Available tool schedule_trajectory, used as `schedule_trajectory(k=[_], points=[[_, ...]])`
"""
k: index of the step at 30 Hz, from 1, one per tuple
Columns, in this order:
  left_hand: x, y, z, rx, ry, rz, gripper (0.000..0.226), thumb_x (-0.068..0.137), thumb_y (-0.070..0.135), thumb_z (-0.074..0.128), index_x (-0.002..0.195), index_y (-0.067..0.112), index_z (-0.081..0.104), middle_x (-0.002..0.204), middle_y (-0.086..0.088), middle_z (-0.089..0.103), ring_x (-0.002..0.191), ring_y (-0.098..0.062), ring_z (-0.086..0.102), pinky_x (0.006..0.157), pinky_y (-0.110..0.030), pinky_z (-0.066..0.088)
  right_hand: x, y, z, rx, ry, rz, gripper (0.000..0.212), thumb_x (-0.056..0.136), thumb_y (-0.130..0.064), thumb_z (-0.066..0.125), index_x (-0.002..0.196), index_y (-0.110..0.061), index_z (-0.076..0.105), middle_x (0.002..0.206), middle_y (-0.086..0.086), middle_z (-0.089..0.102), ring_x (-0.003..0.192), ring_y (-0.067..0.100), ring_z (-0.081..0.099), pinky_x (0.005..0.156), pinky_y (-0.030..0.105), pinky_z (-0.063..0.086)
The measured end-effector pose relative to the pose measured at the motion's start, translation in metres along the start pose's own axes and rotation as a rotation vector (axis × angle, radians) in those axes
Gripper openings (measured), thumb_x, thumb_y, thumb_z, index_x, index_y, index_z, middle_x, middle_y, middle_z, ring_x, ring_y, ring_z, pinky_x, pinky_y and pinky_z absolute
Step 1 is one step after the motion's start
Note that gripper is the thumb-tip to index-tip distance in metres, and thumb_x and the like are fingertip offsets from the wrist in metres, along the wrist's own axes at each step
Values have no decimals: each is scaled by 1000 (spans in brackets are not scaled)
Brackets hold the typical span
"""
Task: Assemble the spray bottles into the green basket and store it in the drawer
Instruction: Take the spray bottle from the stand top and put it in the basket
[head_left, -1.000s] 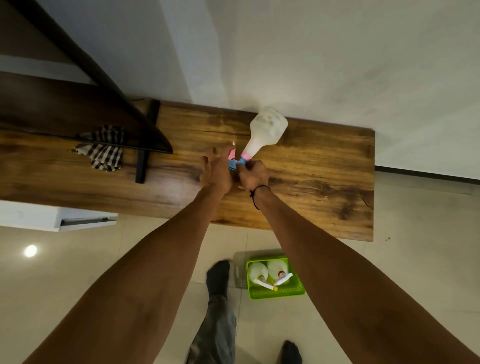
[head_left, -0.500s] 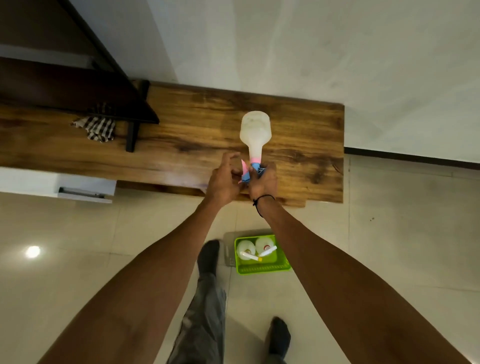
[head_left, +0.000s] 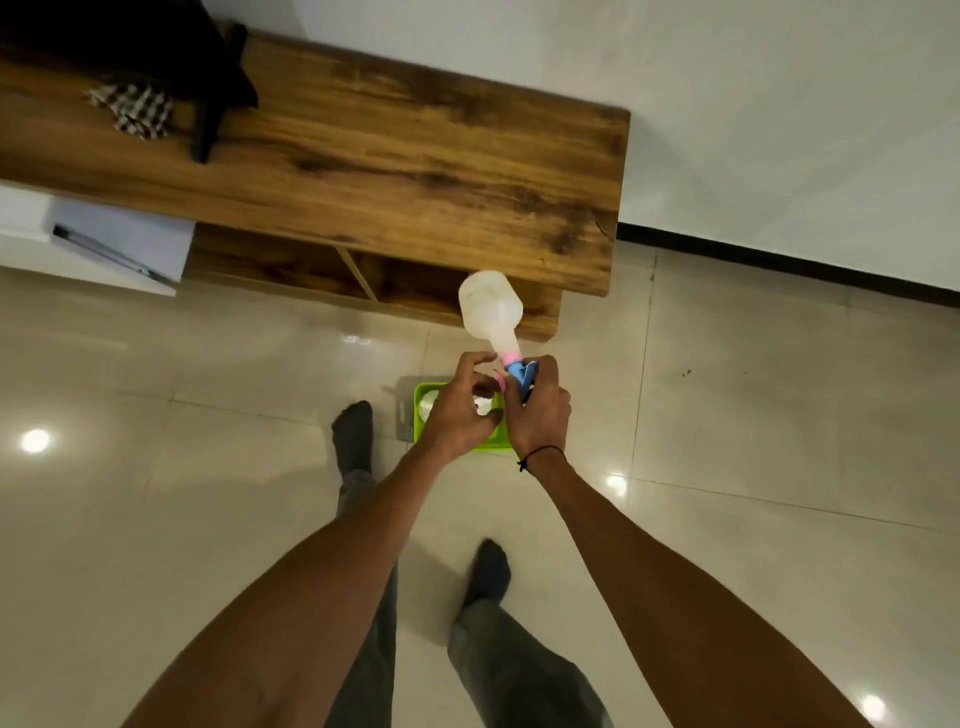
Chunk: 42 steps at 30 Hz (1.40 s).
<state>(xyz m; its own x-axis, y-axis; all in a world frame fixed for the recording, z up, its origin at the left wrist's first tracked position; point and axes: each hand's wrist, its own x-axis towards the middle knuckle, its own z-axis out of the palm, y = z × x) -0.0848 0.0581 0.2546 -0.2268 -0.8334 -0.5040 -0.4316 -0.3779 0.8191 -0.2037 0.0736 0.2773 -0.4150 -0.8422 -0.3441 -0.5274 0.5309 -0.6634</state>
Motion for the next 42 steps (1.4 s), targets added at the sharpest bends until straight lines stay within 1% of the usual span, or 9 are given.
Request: schedule_trajectory(k=[3,8,12,19,24,31,35,39,42], points=[[-15,-20,29,-59,-24,-56,79,84,3,84,150,22,45,122,-4,71,114,-23,69,95,-41,63,-18,33,4,-21,8,60,26,101,-31,63,115,-13,50,96,9,68,83,34,66,71,42,55],[-19,-46,64,-193,-74,-191,73,89,-8,75,153,13,48,133,-21,66,122,-42,66,97,-60,60,-24,73,19,-43,20,153,27,100,-28,62,118,-12,50,102,13,69,91,37,67,80,48,58],[-14,-73,86,-192,-85,-212,72,90,-8,74,155,15,49,138,-17,65,124,-41,64,101,-57,59,-18,103,32,-117,-4,181,29,99,-29,64,118,-12,51,102,14,69,90,38,67,72,37,48],[0,-135,121,-165,-104,-198,85,84,-17,71,160,11,44,144,-17,64,124,-40,64,104,-55,56,5,161,73,-226,-56,192,34,97,-36,63,113,-7,56,102,20,70,91,44,68,76,44,54],[16,-174,140,-200,-118,-296,86,83,-17,71,159,16,47,136,-22,68,125,-41,66,103,-60,56,19,200,99,-231,-117,233,38,96,-37,65,115,-5,60,107,21,68,98,44,67,83,45,56],[39,-208,157,-232,-118,-382,82,87,-10,72,158,23,49,124,-25,72,119,-40,70,102,-57,58,45,235,126,-245,-204,214,40,95,-40,64,115,-5,63,114,20,65,108,40,59,79,33,38],[55,-213,158,-261,-131,-396,82,85,-12,69,157,24,51,119,-27,75,112,-35,72,104,-50,58,62,240,137,-259,-229,234,43,93,-40,66,116,-4,65,116,22,65,110,41,60,84,38,47],[59,-213,153,-266,-158,-430,73,86,-7,67,150,26,57,89,-10,77,90,-18,64,84,-34,45,67,239,144,-292,-253,263,48,93,-42,66,123,-5,63,122,22,61,113,42,62,94,42,51],[62,-209,145,-291,-162,-458,49,86,2,64,125,32,67,76,1,69,82,-17,58,74,-31,44,71,236,150,-297,-272,275,50,93,-42,66,125,-3,61,124,21,61,112,42,63,94,43,52]])
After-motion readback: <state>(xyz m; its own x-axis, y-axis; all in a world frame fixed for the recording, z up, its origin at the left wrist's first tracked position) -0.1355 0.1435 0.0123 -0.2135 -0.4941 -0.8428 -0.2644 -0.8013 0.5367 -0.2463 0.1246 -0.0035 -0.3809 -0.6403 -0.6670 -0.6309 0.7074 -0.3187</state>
